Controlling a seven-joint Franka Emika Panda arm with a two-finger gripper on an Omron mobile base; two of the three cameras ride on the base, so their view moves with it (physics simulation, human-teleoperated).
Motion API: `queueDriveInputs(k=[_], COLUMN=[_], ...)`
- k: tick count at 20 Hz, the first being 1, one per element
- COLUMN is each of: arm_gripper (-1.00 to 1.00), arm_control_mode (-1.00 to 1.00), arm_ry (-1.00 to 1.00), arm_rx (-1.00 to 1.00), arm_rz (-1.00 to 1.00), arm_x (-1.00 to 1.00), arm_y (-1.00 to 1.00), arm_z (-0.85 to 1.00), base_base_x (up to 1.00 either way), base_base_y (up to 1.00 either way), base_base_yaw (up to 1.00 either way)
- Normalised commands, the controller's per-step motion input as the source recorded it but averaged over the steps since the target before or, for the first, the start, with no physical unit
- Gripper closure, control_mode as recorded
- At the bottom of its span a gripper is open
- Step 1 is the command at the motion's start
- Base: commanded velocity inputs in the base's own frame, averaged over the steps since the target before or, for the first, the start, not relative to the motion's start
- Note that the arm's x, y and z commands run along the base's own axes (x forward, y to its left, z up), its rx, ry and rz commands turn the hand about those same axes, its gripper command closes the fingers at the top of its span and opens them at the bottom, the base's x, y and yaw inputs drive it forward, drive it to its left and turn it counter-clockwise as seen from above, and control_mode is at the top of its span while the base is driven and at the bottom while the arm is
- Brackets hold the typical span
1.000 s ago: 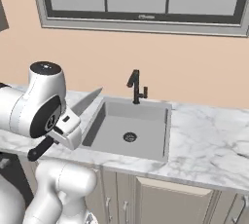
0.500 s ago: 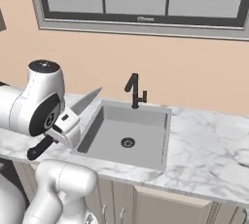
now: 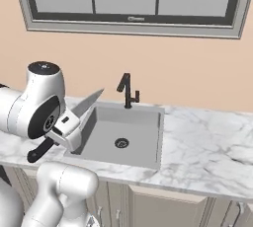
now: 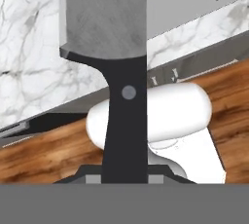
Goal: Move the cutting board and knife to the sink. Then move spray from the cabinet to the counter.
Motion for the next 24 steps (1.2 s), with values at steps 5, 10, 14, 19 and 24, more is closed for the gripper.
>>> queueDriveInputs(k=[5,10,14,19,24], arm_gripper=[1.00,1.00,1.00,1.00,1.00], arm_control_mode=[1.00,-1.00,-1.00,-1.00,-1.00], arm_ry=[0.00,0.01,0.12,0.11,0.03], arm_rx=[0.00,0.02,0.05,0.00,0.00], arm_rz=[0.00,0.07,0.08,-0.13,0.00], arm_x=[0.00,0.08,0.33,0.40,0.56], arm_y=[0.00,-0.17,-0.52,-0.04,-0.14], arm_z=[0.00,-0.06,-0.20,-0.22,-0.33], base_base_x=[0.47,0.34,0.00,0.00,0.00], base_base_y=[-0.91,-0.64,0.00,0.00,0.00], base_base_yaw=[0.36,0.39,0.00,0.00,0.00])
